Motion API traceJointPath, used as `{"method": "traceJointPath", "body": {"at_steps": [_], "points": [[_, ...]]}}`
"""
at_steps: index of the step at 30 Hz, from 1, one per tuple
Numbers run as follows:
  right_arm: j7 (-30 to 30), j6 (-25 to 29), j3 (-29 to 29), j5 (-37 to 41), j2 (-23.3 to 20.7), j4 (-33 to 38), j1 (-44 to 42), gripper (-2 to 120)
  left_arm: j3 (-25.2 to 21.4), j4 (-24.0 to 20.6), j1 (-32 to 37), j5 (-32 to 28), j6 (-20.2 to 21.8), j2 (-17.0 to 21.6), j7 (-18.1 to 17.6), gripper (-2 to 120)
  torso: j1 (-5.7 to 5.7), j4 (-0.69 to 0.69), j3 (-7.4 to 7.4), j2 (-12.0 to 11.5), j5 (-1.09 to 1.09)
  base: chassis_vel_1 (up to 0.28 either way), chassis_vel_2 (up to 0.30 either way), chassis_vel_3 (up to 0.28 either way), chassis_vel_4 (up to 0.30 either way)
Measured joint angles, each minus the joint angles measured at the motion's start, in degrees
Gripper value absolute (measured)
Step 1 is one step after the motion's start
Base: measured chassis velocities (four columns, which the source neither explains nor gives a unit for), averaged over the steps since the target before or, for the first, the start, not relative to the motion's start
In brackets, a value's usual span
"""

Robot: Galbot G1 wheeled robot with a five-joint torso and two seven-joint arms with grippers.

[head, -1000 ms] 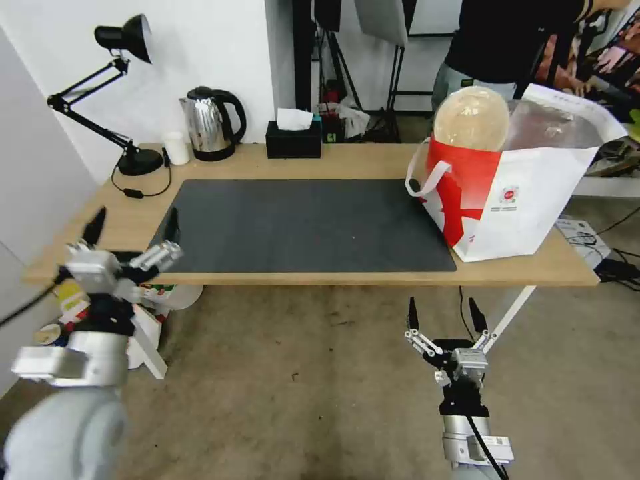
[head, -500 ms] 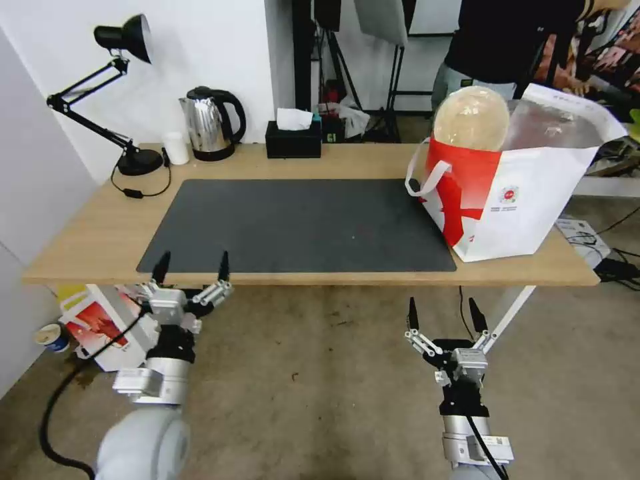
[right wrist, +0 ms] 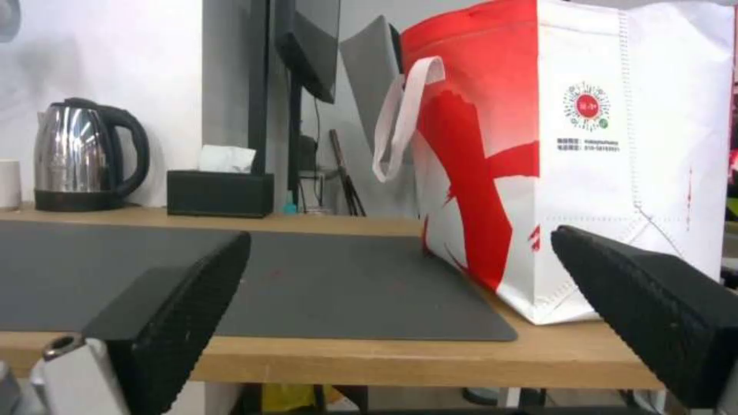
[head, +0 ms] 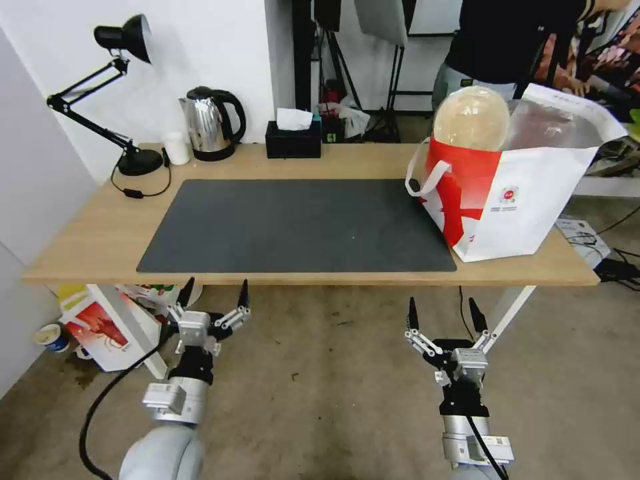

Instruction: Pick up the trash from the table and place it into the takeout bag.

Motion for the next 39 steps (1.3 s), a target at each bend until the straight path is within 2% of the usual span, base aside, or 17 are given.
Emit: {"method": "traceJointPath", "body": {"at_steps": [19, 39], "points": [[0.0, 0.0, 0.0, 0.0, 0.0, 0.0, 0.0, 100, -0.57, 2.84, 6.2, 1.87, 1.52, -1.2, -6.35, 100, 0.0, 0.0, 0.0, 0.0, 0.0, 0.0, 0.0, 0.0, 0.0], [0.0, 0.0, 0.0, 0.0, 0.0, 0.0, -0.01, 100, -1.01, 2.94, 4.19, 0.32, -0.58, -1.14, -6.41, 100, 0.0, 0.0, 0.0, 0.0, 0.0, 0.0, 0.0, 0.0, 0.0]]}}
